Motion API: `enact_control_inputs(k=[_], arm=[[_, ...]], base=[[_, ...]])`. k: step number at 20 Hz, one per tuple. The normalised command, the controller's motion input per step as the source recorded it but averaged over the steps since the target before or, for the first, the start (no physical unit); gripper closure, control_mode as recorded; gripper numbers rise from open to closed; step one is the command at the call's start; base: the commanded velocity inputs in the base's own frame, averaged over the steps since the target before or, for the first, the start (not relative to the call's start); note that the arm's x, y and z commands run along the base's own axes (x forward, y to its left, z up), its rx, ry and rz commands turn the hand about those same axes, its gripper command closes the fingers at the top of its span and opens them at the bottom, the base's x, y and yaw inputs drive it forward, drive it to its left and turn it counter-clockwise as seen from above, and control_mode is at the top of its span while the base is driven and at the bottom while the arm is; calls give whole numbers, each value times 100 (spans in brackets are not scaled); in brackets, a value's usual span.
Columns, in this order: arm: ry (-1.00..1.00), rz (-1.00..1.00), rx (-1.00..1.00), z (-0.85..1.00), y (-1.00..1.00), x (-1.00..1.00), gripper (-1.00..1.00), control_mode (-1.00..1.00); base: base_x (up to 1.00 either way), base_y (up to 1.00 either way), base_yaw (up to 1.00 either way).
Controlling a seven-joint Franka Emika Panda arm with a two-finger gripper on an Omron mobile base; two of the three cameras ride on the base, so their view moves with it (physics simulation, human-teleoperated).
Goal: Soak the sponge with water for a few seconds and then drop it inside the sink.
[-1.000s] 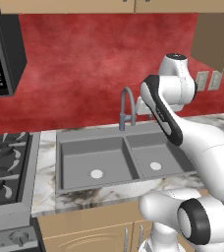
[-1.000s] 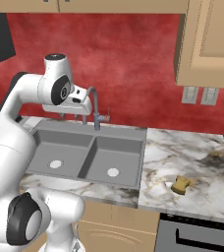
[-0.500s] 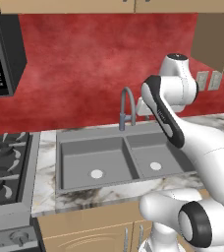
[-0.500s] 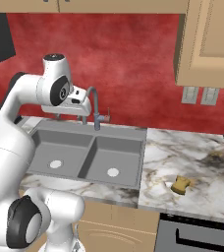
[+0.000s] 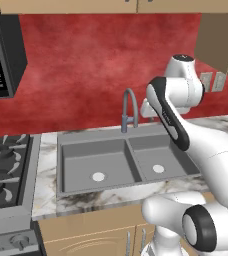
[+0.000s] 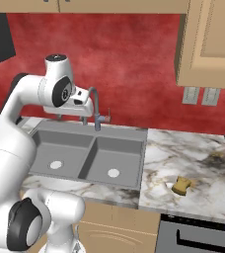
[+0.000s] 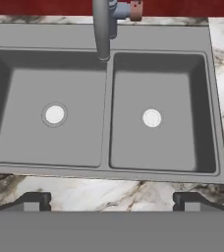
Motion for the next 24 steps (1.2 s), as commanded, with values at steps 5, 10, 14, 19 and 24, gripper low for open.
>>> enact_control_inputs(k=[5,10,14,19,24], arm=[[-5,0,0,0,-22,0,-100,-100],[-3,0,0,0,-18,0,-100,-100],[-5,0,0,0,-14,0,-100,-100],[-11,1,1,0,-7,-1,-100,-100],[-13,3,0,0,0,-1,-100,-100]], base=[[0,0,0],[0,0,0],[0,0,0],[0,0,0],[0,0,0]])
